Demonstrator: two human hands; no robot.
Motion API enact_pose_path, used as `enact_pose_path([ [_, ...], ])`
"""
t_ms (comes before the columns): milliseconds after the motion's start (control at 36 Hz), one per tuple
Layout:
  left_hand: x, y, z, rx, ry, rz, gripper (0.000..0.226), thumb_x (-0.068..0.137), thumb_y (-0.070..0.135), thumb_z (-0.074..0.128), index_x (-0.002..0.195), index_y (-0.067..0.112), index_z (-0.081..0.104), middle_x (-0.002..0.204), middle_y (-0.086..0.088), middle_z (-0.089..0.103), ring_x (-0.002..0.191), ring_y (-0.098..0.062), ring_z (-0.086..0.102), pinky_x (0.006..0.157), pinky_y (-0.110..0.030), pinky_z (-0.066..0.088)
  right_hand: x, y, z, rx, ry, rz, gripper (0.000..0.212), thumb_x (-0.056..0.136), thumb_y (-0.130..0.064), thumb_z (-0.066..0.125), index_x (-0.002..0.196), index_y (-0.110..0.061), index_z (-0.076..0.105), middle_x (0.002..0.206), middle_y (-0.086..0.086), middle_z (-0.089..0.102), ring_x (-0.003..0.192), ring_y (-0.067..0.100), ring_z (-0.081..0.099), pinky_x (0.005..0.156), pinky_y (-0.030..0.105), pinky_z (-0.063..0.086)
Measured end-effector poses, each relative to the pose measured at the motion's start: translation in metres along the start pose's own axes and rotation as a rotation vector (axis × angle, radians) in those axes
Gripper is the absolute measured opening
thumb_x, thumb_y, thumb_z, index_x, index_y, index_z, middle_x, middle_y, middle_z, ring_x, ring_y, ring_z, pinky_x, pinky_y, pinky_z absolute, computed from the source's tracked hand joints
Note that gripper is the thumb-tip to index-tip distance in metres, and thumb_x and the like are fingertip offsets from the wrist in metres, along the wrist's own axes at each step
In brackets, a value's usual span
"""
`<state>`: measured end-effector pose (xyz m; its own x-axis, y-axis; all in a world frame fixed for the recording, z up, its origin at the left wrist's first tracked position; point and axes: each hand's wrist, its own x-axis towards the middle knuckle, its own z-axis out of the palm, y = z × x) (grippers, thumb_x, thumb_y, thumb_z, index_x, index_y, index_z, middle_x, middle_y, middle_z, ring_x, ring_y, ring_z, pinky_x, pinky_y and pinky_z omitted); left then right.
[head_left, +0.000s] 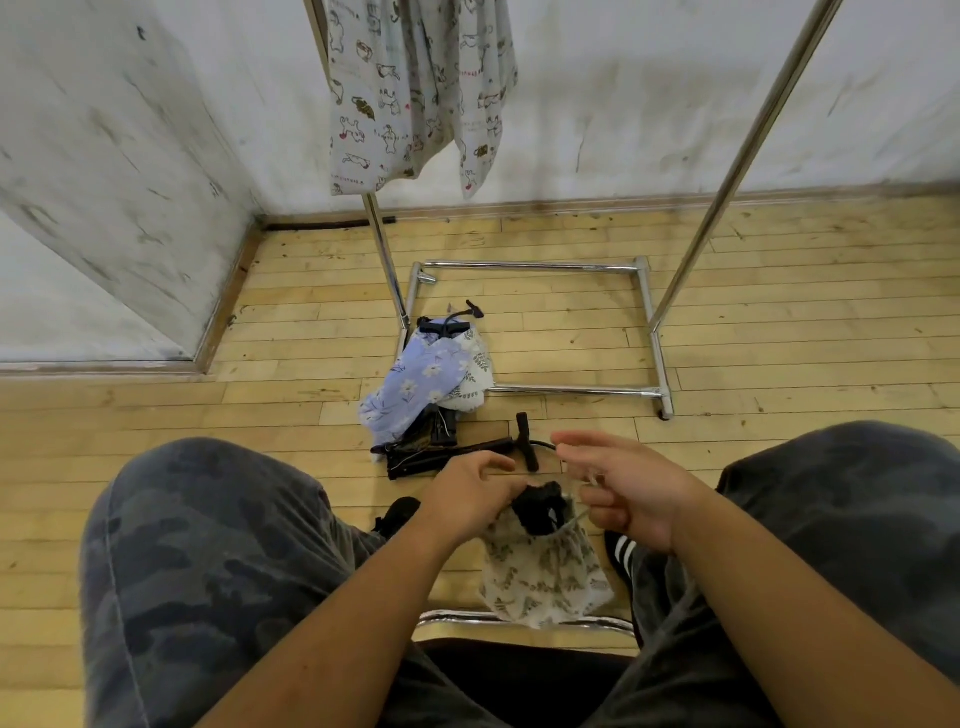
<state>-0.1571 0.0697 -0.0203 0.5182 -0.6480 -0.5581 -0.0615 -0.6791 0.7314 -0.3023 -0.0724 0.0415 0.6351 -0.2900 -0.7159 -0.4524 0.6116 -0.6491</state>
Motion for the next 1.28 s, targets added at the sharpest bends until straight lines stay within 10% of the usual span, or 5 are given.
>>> enact_pose_path([
  [417, -0.003, -0.003, 0.013, 0.247, 0.082, 0.115, 0.041, 0.089, 0.042, 0.077, 0.125, 0.030, 0.063, 0.116, 0.003, 0.069, 0.096, -0.017, 0.067, 0.081, -0.035, 0.056, -0.005, 0.002, 0.016, -0.176, -0.031, -0.171, 0.021, 0.106, -0.020, 0.055, 0.117, -0.023, 0.072, 0.062, 0.000, 0.033, 0.052, 0.014, 0.022, 0.051, 0.033, 0.018],
  [583, -0.009, 0.002, 0.004, 0.037, 0.094, 0.171, 0.033, 0.091, 0.029, 0.074, 0.123, 0.034, 0.065, 0.082, 0.006, 0.056, 0.068, -0.004, 0.053, 0.057, -0.014, 0.044, -0.002, 0.000, 0.009, -0.339, 0.152, -0.159, 0.013, 0.101, -0.028, 0.063, 0.110, -0.029, 0.072, 0.061, -0.003, 0.044, 0.045, 0.010, 0.028, 0.043, 0.026, 0.022],
  [833, -0.010, 0.015, 0.007, -0.278, -0.066, 0.128, 0.025, 0.088, 0.033, 0.071, 0.109, 0.047, 0.073, 0.098, -0.015, 0.070, 0.095, -0.033, 0.071, 0.093, -0.051, 0.059, 0.014, 0.022, 0.003, -1.065, 0.213, -0.164, 0.035, 0.094, -0.040, 0.067, 0.128, -0.034, 0.068, 0.128, -0.009, 0.062, 0.088, 0.004, 0.058, 0.064, 0.015, 0.044],
  [944, -0.012, 0.019, 0.001, -0.398, -0.074, 0.123, 0.022, 0.096, 0.020, 0.068, 0.110, 0.034, 0.077, 0.080, -0.005, 0.061, 0.071, -0.015, 0.065, 0.076, -0.028, 0.058, 0.018, 0.034, -0.001, -1.189, 0.181, -0.101, 0.037, 0.098, -0.030, 0.065, 0.135, -0.030, 0.063, 0.135, -0.001, 0.063, 0.097, 0.011, 0.062, 0.082, 0.025, 0.054],
  [1278, -0.017, 0.024, -0.011, -0.573, -0.096, 0.067, 0.024, 0.098, 0.015, 0.066, 0.109, 0.033, 0.078, 0.062, 0.002, 0.042, 0.057, -0.014, 0.037, 0.058, -0.030, 0.037, 0.026, 0.039, -0.001, -1.298, 0.268, 0.041, 0.068, 0.088, -0.074, 0.054, 0.121, -0.017, 0.068, 0.115, 0.004, 0.071, 0.102, 0.020, 0.065, 0.089, 0.036, 0.056],
])
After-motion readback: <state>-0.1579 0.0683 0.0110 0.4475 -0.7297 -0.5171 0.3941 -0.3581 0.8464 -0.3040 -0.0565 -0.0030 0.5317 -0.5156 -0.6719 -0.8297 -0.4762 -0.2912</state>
